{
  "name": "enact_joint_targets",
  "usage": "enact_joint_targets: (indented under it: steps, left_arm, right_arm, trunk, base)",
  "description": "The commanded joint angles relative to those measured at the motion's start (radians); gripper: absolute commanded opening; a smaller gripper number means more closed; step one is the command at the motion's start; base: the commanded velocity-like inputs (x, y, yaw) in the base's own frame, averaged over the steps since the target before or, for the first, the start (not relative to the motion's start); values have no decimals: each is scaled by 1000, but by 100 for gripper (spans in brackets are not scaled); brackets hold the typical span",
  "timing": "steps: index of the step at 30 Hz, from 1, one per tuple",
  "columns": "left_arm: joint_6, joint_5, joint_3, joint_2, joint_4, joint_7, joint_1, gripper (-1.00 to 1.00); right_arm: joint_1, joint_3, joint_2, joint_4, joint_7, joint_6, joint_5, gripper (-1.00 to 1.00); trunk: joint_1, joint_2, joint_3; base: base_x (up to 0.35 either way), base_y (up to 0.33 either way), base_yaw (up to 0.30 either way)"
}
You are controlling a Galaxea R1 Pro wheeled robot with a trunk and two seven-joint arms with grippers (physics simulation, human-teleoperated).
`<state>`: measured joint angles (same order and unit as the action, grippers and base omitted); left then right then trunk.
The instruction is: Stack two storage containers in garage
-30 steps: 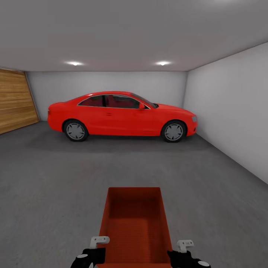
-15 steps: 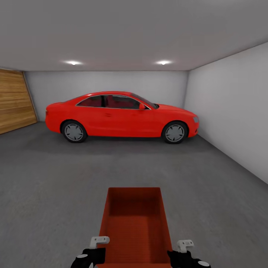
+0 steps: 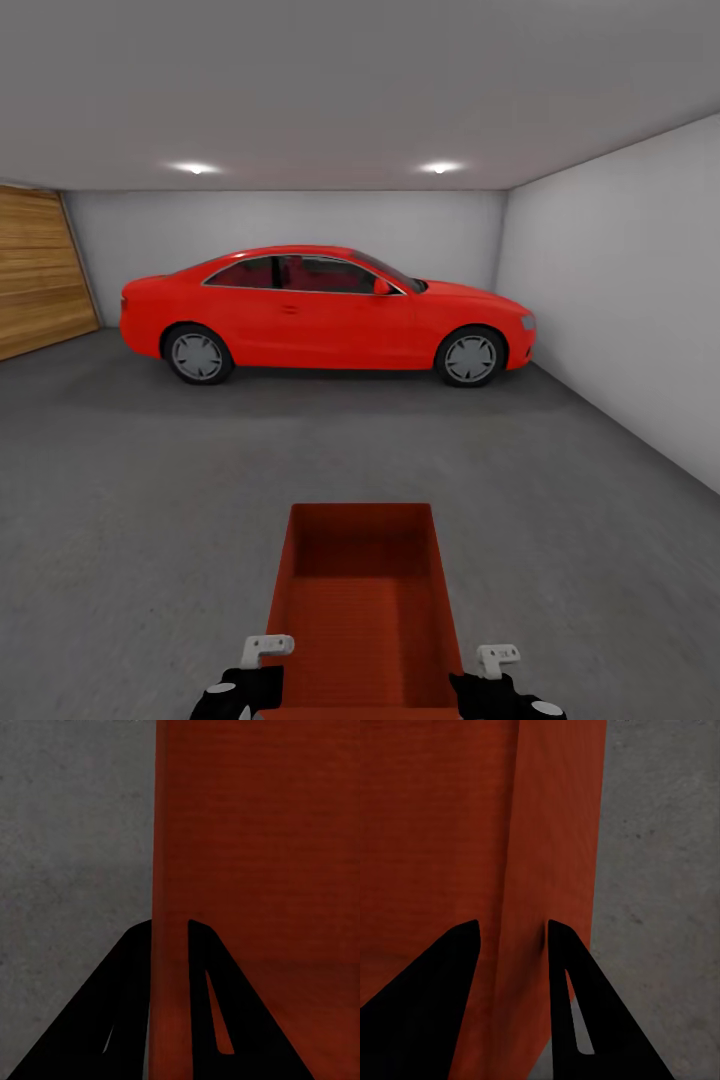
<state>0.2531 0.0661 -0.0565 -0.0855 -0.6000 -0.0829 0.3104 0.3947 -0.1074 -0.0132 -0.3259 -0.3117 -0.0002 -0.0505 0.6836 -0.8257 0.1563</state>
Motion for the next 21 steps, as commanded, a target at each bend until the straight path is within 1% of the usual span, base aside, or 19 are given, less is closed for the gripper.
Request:
enact_joint_targets:
  steps: [1, 3, 6, 21]
  left_arm:
    - [6, 0, 0, -25, -32, -9, 1, -100]
    - [6, 0, 0, -25, -32, -8, 1, -100]
    - [6, 0, 0, -25, -32, -9, 1, -100]
    - [6, 0, 0, -25, -32, -9, 1, -100]
  right_arm:
    - [0, 34, 7, 2, -9, 0, -10, -100]
    - [0, 34, 7, 2, -9, 0, -9, -100]
    - [0, 34, 7, 2, -9, 0, -9, -100]
    - [0, 33, 7, 2, -9, 0, -9, -100]
  trunk:
    - [0, -1, 2]
    - [0, -1, 2]
    - [0, -1, 2]
    - [0, -1, 2]
  base:
    - [0, 0, -7]
    - [0, 0, -74]
    - [0, 0, -200]
    - [0, 0, -270]
